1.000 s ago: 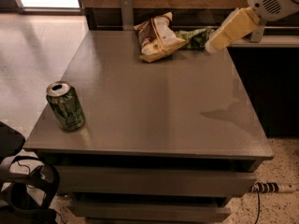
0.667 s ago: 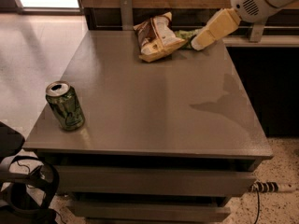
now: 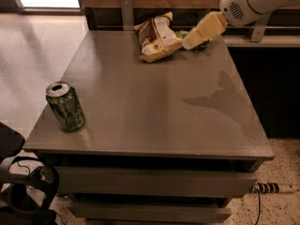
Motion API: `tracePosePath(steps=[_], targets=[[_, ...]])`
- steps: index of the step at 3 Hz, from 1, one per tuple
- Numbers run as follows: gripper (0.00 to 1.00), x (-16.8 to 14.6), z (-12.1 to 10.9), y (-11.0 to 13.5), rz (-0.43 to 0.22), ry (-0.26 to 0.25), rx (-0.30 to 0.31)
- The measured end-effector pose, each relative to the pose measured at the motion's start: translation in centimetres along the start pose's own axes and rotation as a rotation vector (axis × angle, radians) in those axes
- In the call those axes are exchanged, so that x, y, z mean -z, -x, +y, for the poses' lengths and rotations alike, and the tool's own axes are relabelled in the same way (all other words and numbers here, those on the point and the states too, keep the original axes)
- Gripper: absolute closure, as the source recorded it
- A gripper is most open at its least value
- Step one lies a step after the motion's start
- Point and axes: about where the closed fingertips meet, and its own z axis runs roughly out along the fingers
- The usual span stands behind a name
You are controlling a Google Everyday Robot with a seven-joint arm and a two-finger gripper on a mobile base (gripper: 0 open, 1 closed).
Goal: Move brown chip bag near green can
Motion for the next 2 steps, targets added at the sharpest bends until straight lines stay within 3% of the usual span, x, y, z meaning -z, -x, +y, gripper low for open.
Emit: tracePosePath(steps=[1,2], targets=[[0.00,-1.2,-0.4,1.1,0.022,-0.020,0.021],[0.00,-4.0,-1.3,3.7,0.068,-0.068,0.065]])
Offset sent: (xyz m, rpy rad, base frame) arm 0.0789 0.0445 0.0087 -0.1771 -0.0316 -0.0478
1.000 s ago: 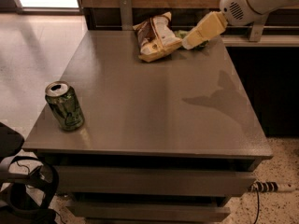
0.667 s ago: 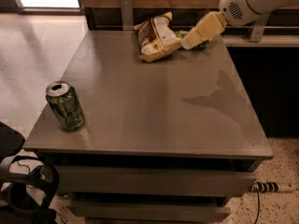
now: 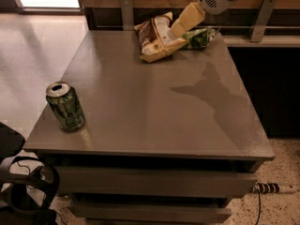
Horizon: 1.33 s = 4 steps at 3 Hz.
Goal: Move brown chip bag near green can
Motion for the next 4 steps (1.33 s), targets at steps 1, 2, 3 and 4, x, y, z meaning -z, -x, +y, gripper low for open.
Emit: tracePosePath(steps=[1,2,3,4], targets=[[0.00,-2.1,-0.3,1.5,0.000,0.003,0.011],[0.00,-5.3,-1.0,1.9,-0.031,0.051,-0.017],[0.00,-8.9,-1.0,2.0,-0.073,0.122,-0.072],[0.00,-13.4,-0.2,2.0,-0.111,0.189,-0.127]])
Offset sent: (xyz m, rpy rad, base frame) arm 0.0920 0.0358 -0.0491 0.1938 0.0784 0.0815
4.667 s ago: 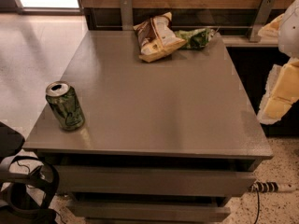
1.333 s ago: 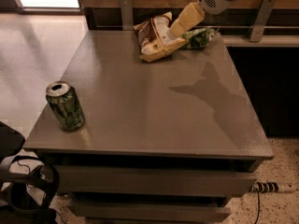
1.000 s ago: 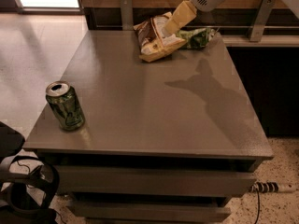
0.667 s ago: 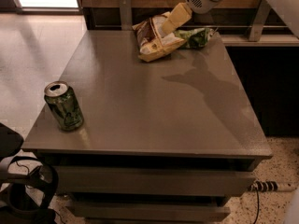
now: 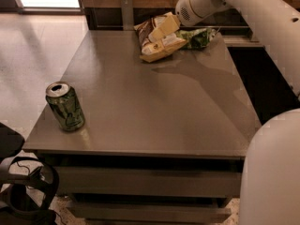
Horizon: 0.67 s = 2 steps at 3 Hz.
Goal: Move brown chip bag near green can
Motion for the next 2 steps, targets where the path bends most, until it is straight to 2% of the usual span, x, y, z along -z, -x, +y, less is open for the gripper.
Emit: tracePosePath(steps=[2], targets=[[0.00,-6.5,1.1,-0.7,-0.017,0.034,-0.018]])
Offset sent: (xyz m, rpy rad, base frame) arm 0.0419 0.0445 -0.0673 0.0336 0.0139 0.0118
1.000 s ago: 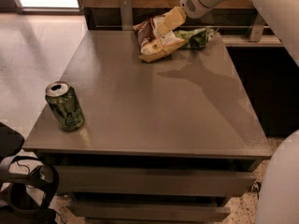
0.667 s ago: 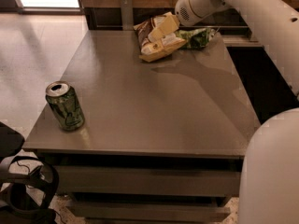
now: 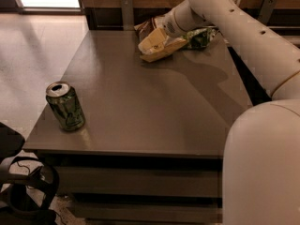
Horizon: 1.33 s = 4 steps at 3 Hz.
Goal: Move brown chip bag near green can
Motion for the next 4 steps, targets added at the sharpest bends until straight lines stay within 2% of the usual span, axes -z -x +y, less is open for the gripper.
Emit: tracePosePath(steps=[2,3,4], targets=[[0.00,-3.7,0.9,-0.3,-0.029,0.017,-0.041],[0.04,-5.1,0.9,-0.8,-0.017,-0.004,-0.080],[0.27,-5.2,1.1,-0.9,-0.016,0.002,-0.073]])
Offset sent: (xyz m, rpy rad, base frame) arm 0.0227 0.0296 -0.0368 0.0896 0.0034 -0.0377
